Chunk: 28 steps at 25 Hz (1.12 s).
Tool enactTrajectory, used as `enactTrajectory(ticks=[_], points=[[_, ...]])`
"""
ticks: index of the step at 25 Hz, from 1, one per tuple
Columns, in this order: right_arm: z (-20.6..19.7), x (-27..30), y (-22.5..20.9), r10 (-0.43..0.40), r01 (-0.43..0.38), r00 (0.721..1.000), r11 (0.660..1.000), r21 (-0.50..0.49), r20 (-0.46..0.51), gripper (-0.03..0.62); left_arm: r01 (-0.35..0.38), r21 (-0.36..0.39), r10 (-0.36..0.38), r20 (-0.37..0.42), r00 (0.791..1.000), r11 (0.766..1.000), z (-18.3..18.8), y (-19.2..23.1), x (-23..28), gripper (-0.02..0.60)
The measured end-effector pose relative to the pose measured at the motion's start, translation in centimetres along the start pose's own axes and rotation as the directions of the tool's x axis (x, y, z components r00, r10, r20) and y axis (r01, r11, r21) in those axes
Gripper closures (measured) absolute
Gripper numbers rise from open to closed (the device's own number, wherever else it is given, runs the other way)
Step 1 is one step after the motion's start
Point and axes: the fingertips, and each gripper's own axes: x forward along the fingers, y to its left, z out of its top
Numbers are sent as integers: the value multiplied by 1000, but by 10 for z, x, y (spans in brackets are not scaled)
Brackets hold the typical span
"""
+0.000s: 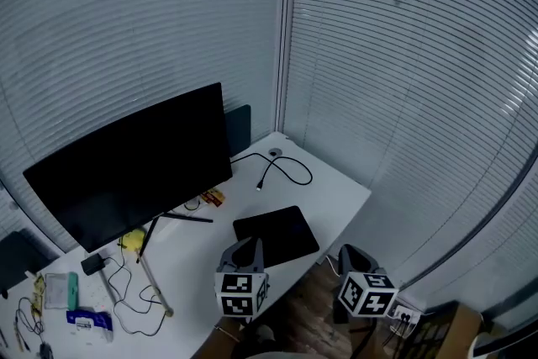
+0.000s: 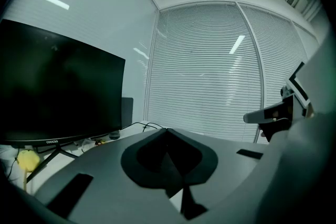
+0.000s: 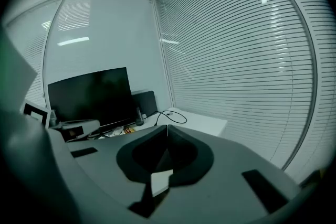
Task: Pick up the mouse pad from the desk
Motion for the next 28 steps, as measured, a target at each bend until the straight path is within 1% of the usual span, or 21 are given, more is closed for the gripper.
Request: enactTrajectory(ticks=[9,20,24,28], points=[[12,56,0,43,-44,998,999,-23,-46,562,-46,1,46,-35,998,999,-5,23,37,565],[31,121,0,80,-89,991,992,-86,-105,562,-129,-65,126,-43,991,990,-3,59,80,565],[33,138,4,91,-105,986,990,-95,-139,562,-157,-83,151,-68,986,984,-5,71,86,565],[27,147,3,99,-114,981,990,-82,-169,561,-184,-73,177,-87,980,980,-5,77,81,565]])
